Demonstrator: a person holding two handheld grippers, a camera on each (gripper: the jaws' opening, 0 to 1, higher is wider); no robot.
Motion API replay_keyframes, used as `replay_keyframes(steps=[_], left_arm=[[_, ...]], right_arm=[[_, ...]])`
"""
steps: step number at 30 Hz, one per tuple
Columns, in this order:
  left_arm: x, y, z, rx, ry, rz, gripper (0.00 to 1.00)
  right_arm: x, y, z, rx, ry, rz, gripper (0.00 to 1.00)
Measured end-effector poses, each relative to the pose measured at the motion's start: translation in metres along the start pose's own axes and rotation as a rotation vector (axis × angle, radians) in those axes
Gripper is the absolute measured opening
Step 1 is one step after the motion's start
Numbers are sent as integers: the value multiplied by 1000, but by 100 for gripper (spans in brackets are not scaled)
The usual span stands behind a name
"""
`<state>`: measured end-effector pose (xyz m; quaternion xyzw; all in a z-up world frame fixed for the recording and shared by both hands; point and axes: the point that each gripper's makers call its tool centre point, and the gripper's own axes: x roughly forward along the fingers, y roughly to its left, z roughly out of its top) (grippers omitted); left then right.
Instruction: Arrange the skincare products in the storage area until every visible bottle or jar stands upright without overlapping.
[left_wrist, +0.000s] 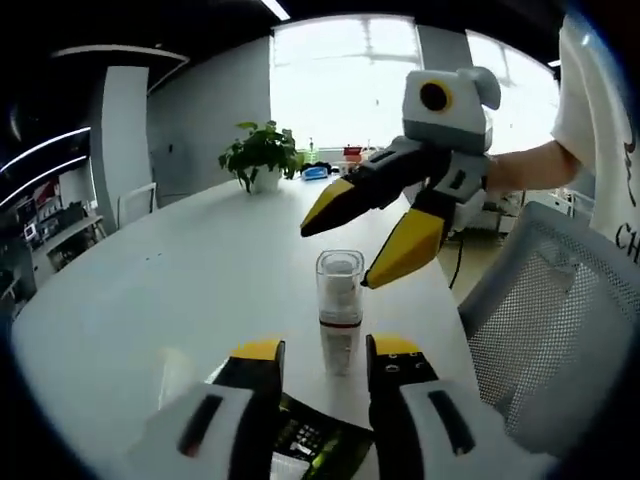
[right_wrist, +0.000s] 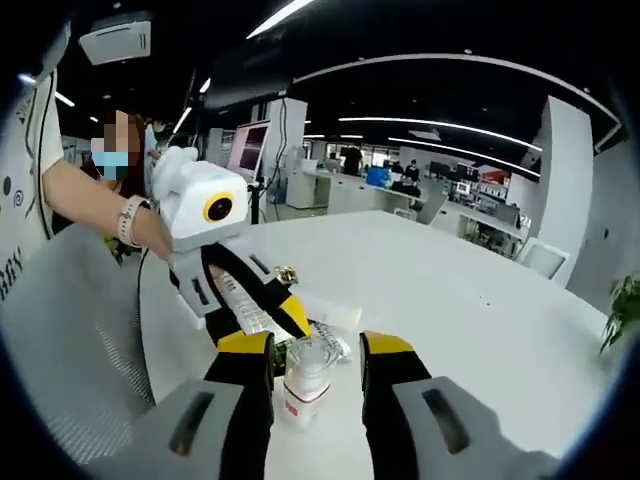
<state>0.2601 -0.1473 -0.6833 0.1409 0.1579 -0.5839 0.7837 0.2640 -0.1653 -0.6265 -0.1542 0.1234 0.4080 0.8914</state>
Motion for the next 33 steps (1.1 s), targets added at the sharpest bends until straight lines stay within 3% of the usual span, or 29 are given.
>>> replay_keyframes(steps=[8,16,25,33], left_arm=[[-9,1,0,-13,13,41,29],[-23,6,-4,-29,30,67,31],[-52,17,-12,-46,83,150,33],[-92,23,-27,-102,158,248,39]], right_arm=[[9,-6,19,-72,31,19,36],[27,-2,21,-142,113,92,36],[48,-1,25,-224,181,159,37],[67,0,20,-301,245,220,38]])
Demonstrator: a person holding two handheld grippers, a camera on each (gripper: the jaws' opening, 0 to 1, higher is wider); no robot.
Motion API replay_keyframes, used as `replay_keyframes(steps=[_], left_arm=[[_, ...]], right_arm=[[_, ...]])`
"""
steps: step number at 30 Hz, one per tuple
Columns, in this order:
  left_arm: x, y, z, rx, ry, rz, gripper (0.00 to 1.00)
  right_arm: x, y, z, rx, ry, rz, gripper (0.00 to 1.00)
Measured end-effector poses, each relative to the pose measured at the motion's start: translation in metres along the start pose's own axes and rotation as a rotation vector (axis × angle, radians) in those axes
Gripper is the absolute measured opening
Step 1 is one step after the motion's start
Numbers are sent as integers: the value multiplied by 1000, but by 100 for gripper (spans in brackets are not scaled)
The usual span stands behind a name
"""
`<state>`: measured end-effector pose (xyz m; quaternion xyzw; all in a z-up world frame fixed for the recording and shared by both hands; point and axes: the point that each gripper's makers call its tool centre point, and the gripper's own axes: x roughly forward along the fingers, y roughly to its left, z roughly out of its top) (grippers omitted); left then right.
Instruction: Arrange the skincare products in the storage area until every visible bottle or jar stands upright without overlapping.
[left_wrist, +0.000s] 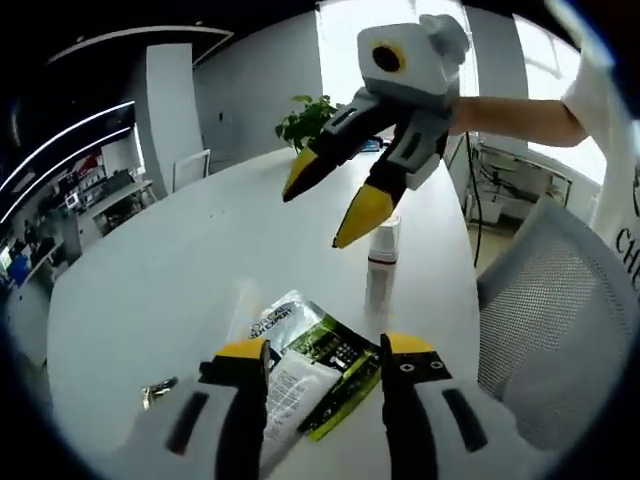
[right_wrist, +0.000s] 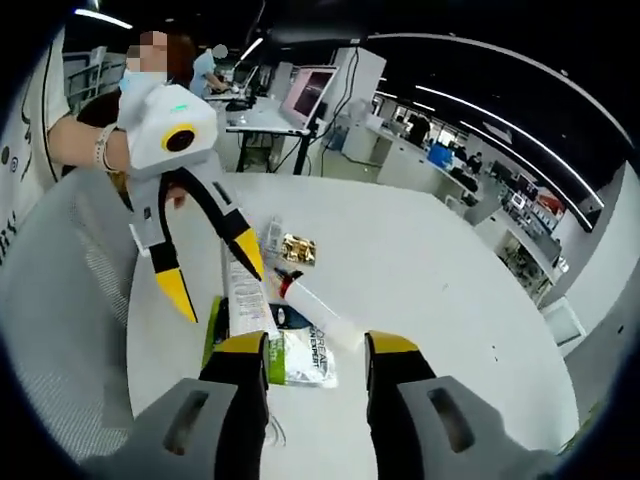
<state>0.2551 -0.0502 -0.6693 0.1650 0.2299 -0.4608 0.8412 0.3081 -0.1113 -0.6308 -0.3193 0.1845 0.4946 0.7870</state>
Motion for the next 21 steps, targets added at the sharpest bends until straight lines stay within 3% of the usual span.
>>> replay_keyframes(steps=[4,11,21], left_arm=[[-14,7,-6,-34,15,57,42],[-20,3,-11,-45,24,84,45],[-28,10,-19,-141,14,119,47]], right_arm=[[11,-2,0,-33,25,28,40],[27,-5,-4,-109,73,77,42],[38,-14,-6,-215,127,105,42]])
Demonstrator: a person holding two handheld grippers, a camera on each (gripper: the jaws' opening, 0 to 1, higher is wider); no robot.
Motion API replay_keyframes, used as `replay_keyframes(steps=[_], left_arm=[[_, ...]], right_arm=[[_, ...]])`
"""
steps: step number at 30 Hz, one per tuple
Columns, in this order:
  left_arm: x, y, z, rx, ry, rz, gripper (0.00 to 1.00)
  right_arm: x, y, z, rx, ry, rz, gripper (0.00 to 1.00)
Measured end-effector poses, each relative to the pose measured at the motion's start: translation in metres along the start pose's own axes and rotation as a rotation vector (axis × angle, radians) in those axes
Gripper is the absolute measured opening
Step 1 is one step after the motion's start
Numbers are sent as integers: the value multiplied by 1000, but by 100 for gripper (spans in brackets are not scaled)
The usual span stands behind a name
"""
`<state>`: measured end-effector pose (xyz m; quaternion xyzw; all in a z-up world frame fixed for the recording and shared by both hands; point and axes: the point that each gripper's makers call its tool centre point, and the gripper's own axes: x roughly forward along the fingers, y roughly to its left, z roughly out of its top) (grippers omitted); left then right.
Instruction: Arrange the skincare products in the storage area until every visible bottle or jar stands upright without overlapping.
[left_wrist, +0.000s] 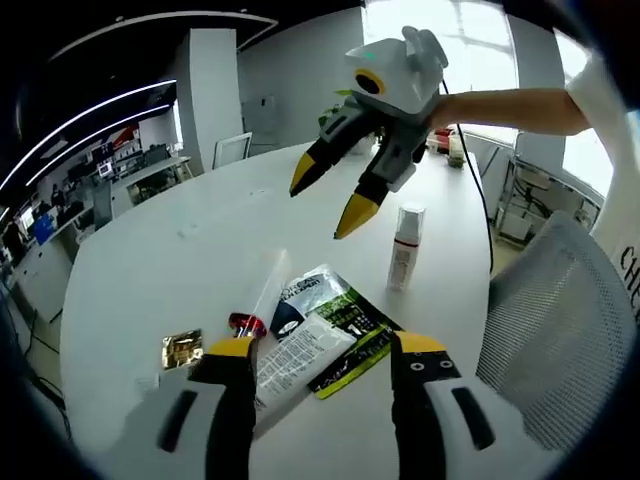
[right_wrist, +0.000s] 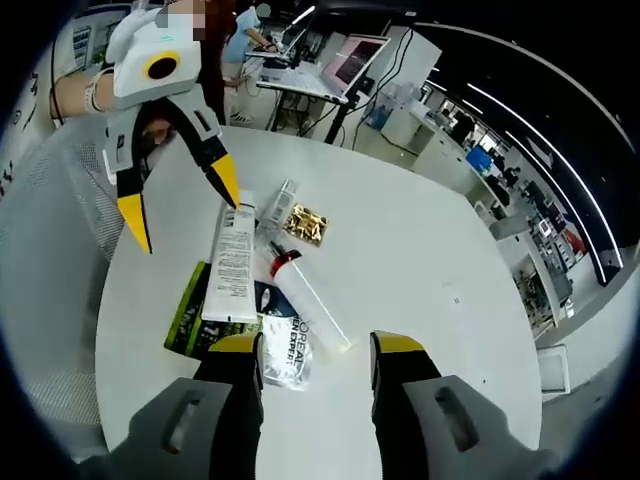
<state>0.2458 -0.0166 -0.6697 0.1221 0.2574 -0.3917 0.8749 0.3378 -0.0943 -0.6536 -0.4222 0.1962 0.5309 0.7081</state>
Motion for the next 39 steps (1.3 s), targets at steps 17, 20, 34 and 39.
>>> replay_keyframes(steps=[17,20,34,39], left_arm=[[-2,-2,-14,-34,49,-21,50],[-2,-2,-16,-19,60,-20,52],[-4,5,-17,-36,57,3,54],[-4,7,-20,-35,64,4,54]], right_arm=[[40,-21,-13,-74,76,82,42],[49,-15,-11,-89,82,116,42],[87,2,-4,-169,133,258,40],[100,11,-8,-208,167,310,37]])
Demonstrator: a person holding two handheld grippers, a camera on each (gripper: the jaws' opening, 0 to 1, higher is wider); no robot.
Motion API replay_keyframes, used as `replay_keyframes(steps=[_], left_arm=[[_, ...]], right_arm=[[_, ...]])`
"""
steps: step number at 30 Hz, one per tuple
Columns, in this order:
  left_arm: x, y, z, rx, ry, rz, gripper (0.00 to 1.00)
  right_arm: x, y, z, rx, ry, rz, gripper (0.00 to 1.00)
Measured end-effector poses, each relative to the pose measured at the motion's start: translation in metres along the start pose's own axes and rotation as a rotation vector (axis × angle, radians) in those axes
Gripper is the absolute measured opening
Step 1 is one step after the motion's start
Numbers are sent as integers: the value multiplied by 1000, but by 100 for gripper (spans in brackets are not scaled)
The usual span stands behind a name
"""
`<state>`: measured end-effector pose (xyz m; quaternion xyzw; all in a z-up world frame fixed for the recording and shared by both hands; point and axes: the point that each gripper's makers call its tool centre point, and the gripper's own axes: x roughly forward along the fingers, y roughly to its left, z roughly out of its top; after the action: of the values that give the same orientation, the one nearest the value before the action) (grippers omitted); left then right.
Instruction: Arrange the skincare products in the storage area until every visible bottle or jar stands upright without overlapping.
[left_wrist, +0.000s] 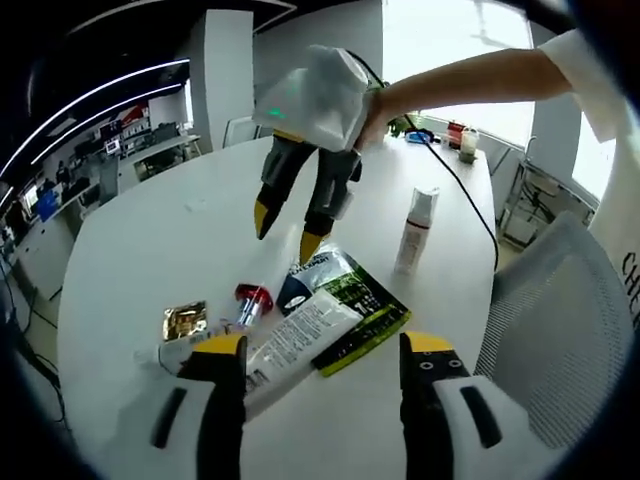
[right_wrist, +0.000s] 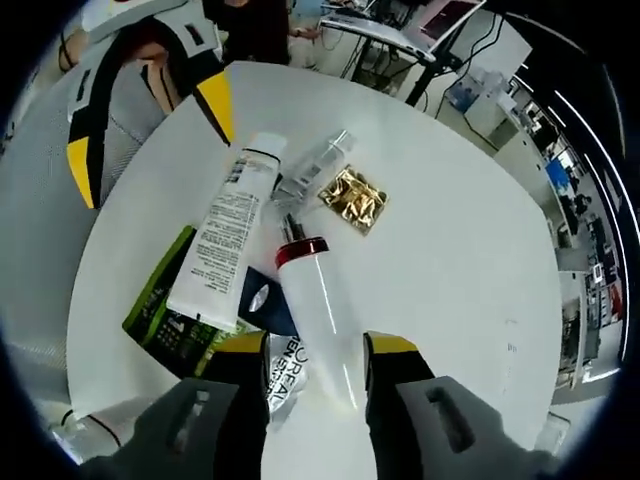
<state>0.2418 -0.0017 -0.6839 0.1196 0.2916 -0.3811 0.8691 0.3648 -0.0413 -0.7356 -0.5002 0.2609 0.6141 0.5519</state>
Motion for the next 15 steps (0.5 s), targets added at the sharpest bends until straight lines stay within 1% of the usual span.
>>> replay_keyframes(steps=[5,6,11,15], left_arm=[[-1,0,2,-11,-14,-5,54],[0,0,3,-15,-17,-10,54],[-1,0,3,-22,-20,-11,54],[-1,2,2,-32,-20,-11,55]], right_arm=[[10,0,3,-2,13,21,41],[13,1,3,-5,24,35,41],[22,-3,3,-16,37,62,39],[26,-4,2,-50,55,86,38]])
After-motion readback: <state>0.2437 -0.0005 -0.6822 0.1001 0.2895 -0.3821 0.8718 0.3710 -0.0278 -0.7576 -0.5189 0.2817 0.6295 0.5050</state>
